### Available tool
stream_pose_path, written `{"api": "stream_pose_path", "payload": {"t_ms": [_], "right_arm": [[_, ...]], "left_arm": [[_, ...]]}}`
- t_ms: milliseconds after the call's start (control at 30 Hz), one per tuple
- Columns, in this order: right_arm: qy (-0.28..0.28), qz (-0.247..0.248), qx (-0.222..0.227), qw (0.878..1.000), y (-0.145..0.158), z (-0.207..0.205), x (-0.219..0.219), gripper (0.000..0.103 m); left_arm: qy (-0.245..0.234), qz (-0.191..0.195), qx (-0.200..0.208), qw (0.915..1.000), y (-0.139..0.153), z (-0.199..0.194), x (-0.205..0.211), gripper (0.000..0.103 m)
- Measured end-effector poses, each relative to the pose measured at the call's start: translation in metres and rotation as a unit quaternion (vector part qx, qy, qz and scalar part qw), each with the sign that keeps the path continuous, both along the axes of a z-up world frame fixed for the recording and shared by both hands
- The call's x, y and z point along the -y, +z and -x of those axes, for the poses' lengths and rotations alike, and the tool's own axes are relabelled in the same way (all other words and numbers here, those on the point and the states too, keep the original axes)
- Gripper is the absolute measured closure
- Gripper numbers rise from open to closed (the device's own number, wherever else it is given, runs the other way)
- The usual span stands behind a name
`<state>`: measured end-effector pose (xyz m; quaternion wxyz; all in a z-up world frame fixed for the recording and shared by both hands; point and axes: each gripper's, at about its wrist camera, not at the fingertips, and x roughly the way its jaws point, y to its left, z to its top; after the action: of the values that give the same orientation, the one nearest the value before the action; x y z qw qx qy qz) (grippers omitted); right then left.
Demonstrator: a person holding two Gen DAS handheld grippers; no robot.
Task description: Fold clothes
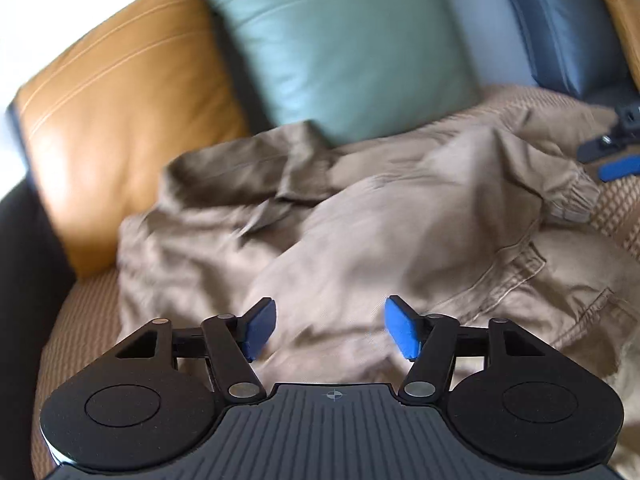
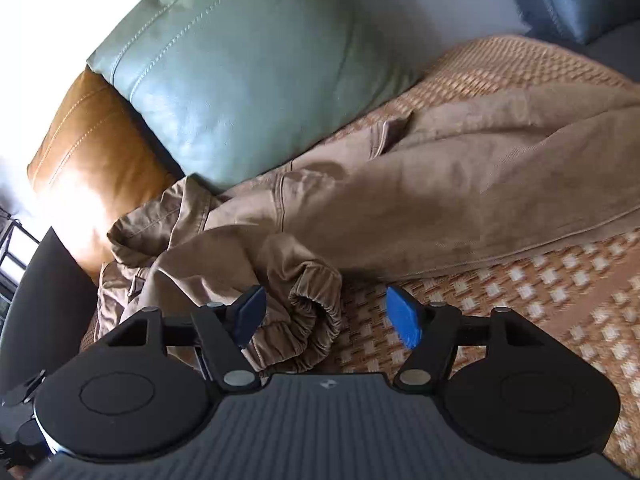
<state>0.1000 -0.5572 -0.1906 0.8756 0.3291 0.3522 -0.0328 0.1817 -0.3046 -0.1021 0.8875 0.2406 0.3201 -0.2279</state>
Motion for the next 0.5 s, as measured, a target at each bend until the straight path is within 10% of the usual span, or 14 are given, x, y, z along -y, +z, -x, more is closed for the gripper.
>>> {"api": "stream_pose_path", "payload": {"t_ms": [167,233,500], "right_arm": [[0.021,-0.037,0.008,0.999,-0.017,-0.013,-0.007,0.035],[0.041,-0.043,0.016,0.998,-0.013,-0.016,-0.004,0.075],[0.099,-0.015,-0.005,0.995,0.03,-0.025,0.023,0.081]], "left_arm": [[0.018,0.027,-0.073,0.9968,-0.021,-0.03,0.017,0.035],[0.014,0.02,-0.105,0.9942,-0.035,-0.037,0.019,0.038],[0.01,0.034,-0.125,0.9915,-0.051,-0.036,0.017,0.035]]}}
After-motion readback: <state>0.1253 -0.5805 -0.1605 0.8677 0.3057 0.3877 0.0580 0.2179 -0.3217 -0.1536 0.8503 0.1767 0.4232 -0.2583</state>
